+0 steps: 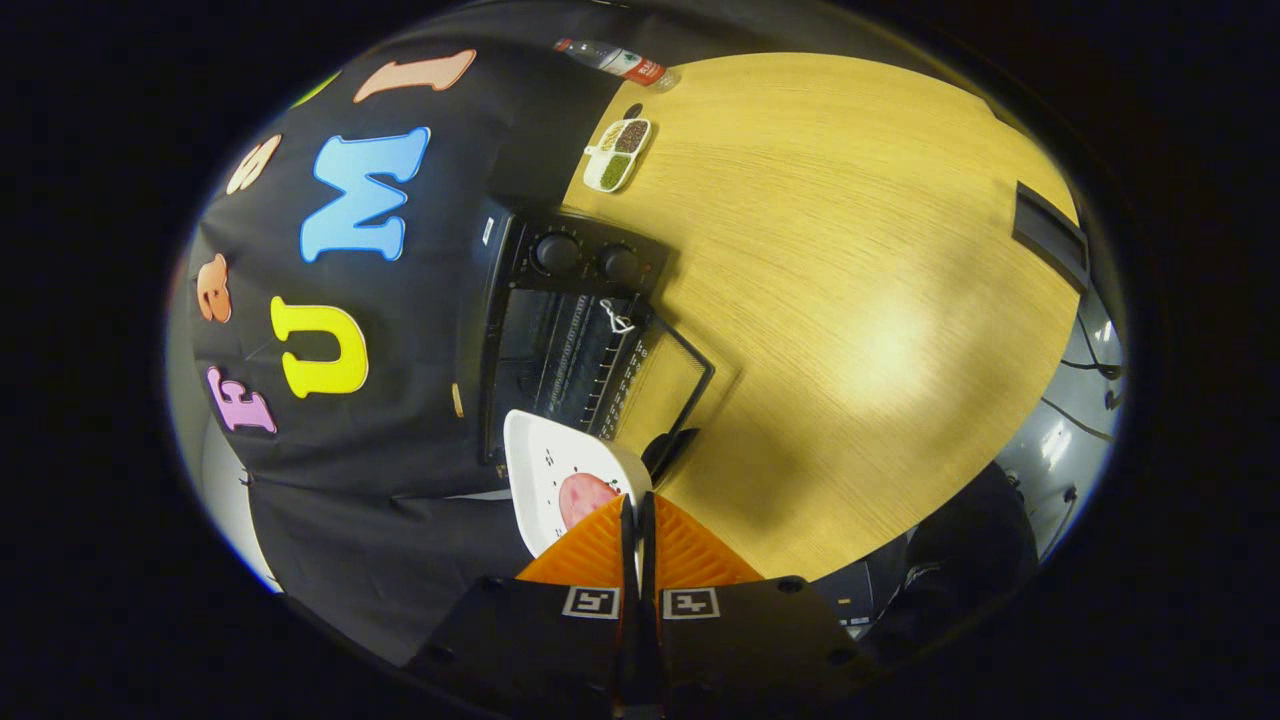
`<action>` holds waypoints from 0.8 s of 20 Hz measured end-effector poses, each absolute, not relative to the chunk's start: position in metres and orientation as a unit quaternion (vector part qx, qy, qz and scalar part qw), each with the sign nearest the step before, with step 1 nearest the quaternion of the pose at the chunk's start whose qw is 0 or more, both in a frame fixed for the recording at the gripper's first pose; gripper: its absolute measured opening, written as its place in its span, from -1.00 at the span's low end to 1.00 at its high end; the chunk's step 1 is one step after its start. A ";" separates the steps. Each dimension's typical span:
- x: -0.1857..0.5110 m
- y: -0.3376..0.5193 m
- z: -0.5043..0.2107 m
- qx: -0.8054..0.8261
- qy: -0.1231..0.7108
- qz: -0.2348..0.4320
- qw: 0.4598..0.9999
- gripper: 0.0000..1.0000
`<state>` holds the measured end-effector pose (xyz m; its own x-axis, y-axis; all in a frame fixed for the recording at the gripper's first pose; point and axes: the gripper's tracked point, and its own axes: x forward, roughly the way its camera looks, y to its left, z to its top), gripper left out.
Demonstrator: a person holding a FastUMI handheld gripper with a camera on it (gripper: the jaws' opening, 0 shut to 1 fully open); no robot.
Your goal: Open the toaster oven, put the food inside, and close the toaster oven door.
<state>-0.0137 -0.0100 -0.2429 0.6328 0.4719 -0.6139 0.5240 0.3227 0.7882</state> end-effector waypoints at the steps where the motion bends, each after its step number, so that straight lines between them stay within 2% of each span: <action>1: -0.007 -0.005 -0.243 0.581 0.428 -0.017 0.692 -0.96; 16: 0.089 0.045 -0.298 0.620 0.423 -0.056 0.659 -0.96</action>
<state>0.0885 0.0455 -0.2984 0.6366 0.4501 -0.6262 0.5971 0.2262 0.7696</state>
